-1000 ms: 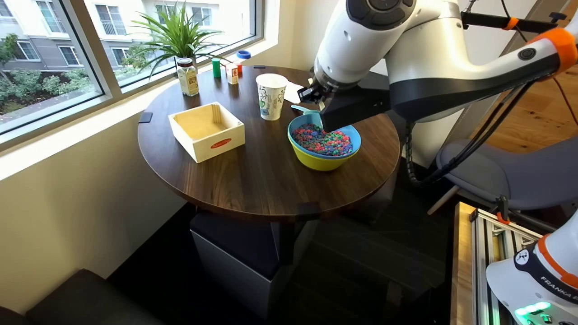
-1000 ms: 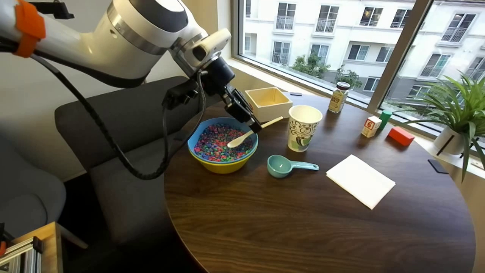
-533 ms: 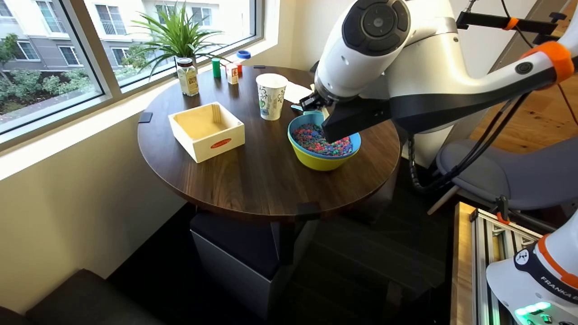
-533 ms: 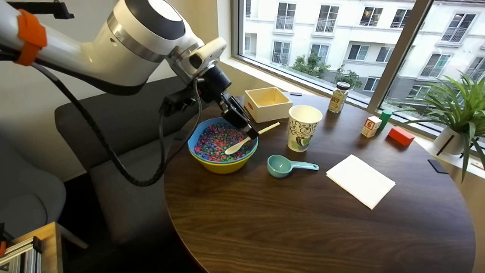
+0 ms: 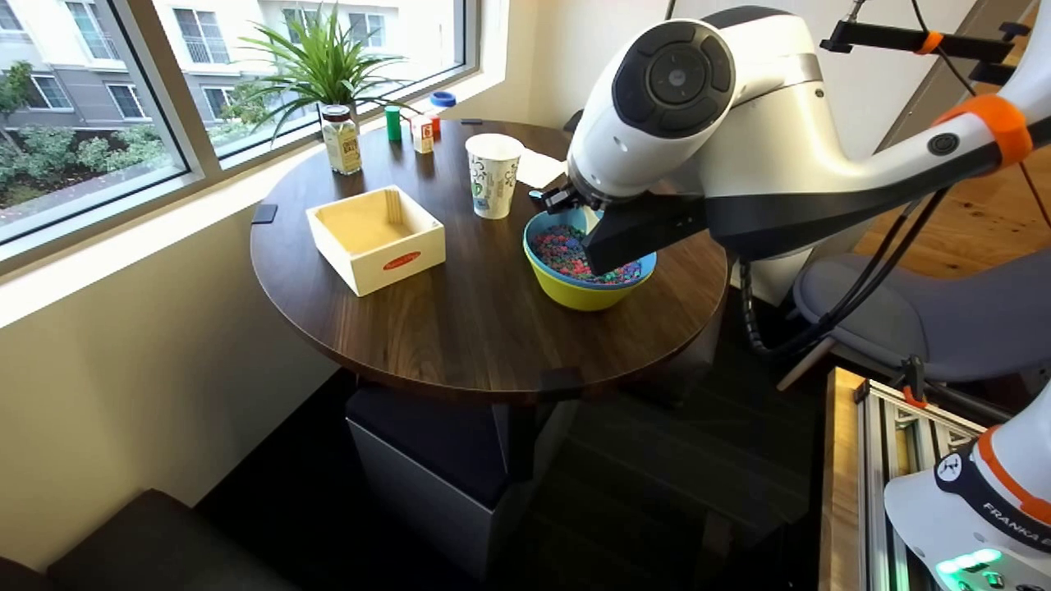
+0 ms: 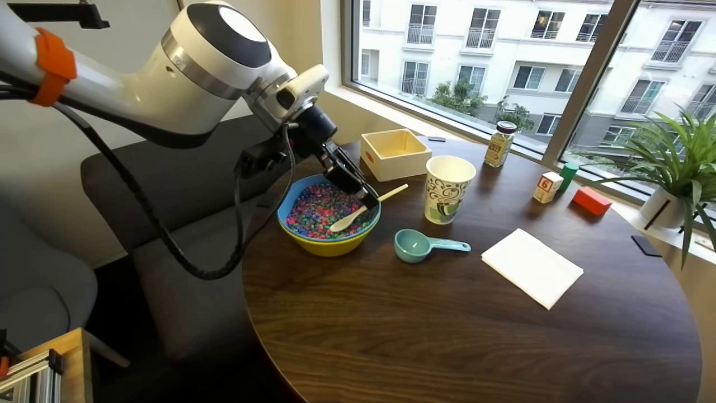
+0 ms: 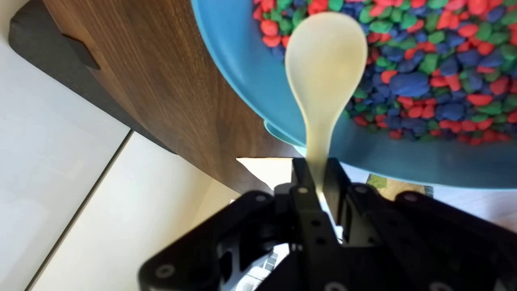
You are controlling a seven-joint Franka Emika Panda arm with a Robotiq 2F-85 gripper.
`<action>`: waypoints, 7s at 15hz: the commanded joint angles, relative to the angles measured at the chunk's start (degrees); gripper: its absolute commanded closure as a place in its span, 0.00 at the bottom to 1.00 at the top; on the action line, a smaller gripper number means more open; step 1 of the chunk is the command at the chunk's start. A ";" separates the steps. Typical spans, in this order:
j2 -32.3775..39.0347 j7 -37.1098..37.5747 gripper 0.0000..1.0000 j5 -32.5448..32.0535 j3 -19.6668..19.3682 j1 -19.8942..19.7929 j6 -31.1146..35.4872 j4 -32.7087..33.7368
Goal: Use the white spoon to put some contents of the bowl in the blue scoop
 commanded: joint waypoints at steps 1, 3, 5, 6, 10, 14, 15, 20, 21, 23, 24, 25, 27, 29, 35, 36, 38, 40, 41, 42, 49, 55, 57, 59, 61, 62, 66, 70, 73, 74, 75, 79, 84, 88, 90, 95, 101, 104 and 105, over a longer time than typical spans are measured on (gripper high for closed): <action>1.02 2.20 0.97 -1.83 0.38 0.90 -2.04 0.04; 1.30 2.04 0.97 -1.22 0.53 1.17 -2.86 0.43; 1.48 1.68 0.97 -0.26 0.74 1.38 -3.31 0.80; 1.62 1.52 0.97 0.23 0.82 1.43 -3.53 1.08; 2.17 1.16 0.97 2.15 0.99 1.46 -3.64 1.72; 2.76 1.10 0.97 5.25 0.75 1.18 -2.88 2.36; 2.86 1.49 0.97 5.54 0.63 1.14 -2.73 2.50; 2.72 1.49 0.97 7.01 0.21 0.93 -2.56 3.43; 2.66 1.20 0.97 7.72 0.15 0.80 -2.40 3.63; 2.62 0.08 0.97 10.52 -0.15 0.35 -1.04 3.95; 2.61 0.36 0.97 10.82 -0.33 0.26 -0.74 3.99; 2.59 0.12 0.97 11.79 -0.47 0.11 -0.53 4.09; 2.48 0.39 0.97 12.19 -0.82 -0.09 -0.14 4.29; 2.36 0.40 0.97 12.33 -1.18 -0.31 0.25 4.72; 1.93 -0.08 0.97 13.75 -2.18 -1.11 2.14 6.37; 1.85 0.00 0.97 13.85 -2.37 -1.30 2.59 6.62; 1.68 -0.22 0.97 14.58 -2.87 -1.83 3.15 7.33; 1.57 -0.20 0.97 14.67 -3.55 -2.45 3.41 8.32; 1.53 -0.24 0.97 14.85 -3.94 -2.80 3.59 8.83; 1.49 -0.37 0.97 15.24 -4.34 -3.17 3.83 9.32; 1.65 0.07 0.97 14.28 -6.92 -5.51 4.18 10.67; 3.05 1.51 0.97 9.77 -7.75 -5.65 3.58 11.52; 3.82 2.23 0.97 7.10 -7.73 -5.42 3.40 11.77; 4.71 2.86 0.97 4.39 -7.67 -5.20 3.18 12.03; 5.62 3.66 0.97 2.21 -7.59 -4.99 3.04 12.37; 6.14 4.10 0.97 1.18 -7.54 -4.83 2.97 12.57; 7.68 5.29 0.97 -1.30 -7.21 -4.13 2.61 13.43; 8.96 6.40 0.97 -3.72 -7.07 -3.39 2.31 14.35; 9.60 6.55 0.97 -5.39 -7.00 -3.08 2.07 14.62; 9.72 6.52 0.97 -5.83 -6.95 -3.03 1.97 14.58; 9.77 6.48 0.97 -6.14 -6.85 -3.00 1.93 14.47; 10.07 6.90 0.97 -8.56 -6.68 -2.51 1.64 14.34; 10.27 7.08 0.97 -11.31 -6.39 -2.20 1.37 14.01; 10.27 7.14 0.97 -12.99 -6.03 -1.96 0.92 13.47; 10.14 7.13 0.97 -13.31 -5.72 -1.75 0.11 13.16; 10.13 7.67 0.97 -16.05 -5.20 -1.27 -2.44 12.51; 10.14 7.73 0.97 -18.22 -4.48 -0.97 -4.37 11.47; 10.09 7.89 0.97 -19.33 -4.27 -0.98 -4.61 11.06; 10.04 7.96 0.97 -19.70 -4.22 -0.97 -4.65 10.87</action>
